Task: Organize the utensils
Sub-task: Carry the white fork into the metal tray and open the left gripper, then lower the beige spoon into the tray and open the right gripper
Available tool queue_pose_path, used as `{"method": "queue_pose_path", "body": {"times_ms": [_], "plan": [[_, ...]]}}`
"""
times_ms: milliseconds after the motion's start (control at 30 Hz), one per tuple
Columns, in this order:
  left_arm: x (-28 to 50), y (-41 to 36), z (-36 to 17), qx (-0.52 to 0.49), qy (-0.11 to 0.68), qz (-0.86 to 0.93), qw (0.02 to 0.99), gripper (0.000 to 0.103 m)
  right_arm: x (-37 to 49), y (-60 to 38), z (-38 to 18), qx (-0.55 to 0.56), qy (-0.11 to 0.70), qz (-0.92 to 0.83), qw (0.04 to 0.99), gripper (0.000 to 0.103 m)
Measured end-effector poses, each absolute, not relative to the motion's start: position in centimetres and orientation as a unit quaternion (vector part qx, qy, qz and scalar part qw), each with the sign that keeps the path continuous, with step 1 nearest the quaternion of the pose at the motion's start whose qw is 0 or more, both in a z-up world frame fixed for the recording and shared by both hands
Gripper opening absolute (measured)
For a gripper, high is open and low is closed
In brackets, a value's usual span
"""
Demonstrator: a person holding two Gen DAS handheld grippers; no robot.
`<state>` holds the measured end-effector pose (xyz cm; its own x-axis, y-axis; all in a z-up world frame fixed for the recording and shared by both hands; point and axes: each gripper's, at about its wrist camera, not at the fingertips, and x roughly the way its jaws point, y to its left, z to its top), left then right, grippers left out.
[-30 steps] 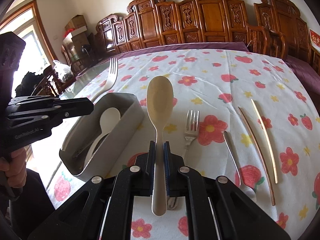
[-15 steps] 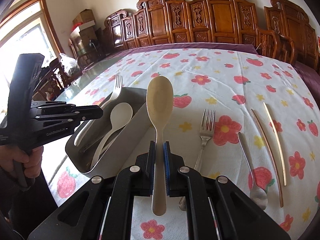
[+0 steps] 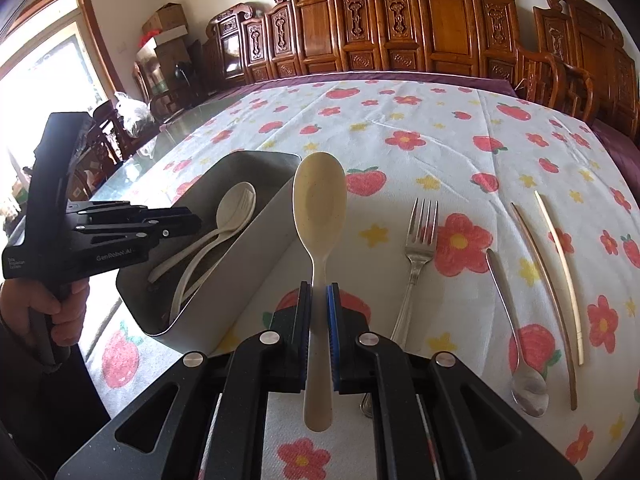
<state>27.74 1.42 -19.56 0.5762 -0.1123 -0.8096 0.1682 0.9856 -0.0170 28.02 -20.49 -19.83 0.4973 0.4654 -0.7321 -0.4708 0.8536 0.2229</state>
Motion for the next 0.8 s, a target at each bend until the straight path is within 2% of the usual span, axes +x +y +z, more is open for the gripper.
{"method": "queue_pose_path", "body": {"times_ms": [267,367,800], "plan": [[26.7,2.4,-17.7,0.035,0.427,-0.075,0.901,0.026,27.3,-20.0,-19.0,-0.002,0.415,0.265,0.871,0.010],[26.6,2.9,-17.2,0.035,0.420,-0.071,0.904,0.031,27.0,-19.3,-18.4,-0.007,0.412,0.265,0.872,0.010],[26.4,6.1,-15.5,0.020,0.400,-0.059,0.915,0.032,26.6,-14.4,-15.4,-0.013,0.402,0.283,0.871,0.010]]}}
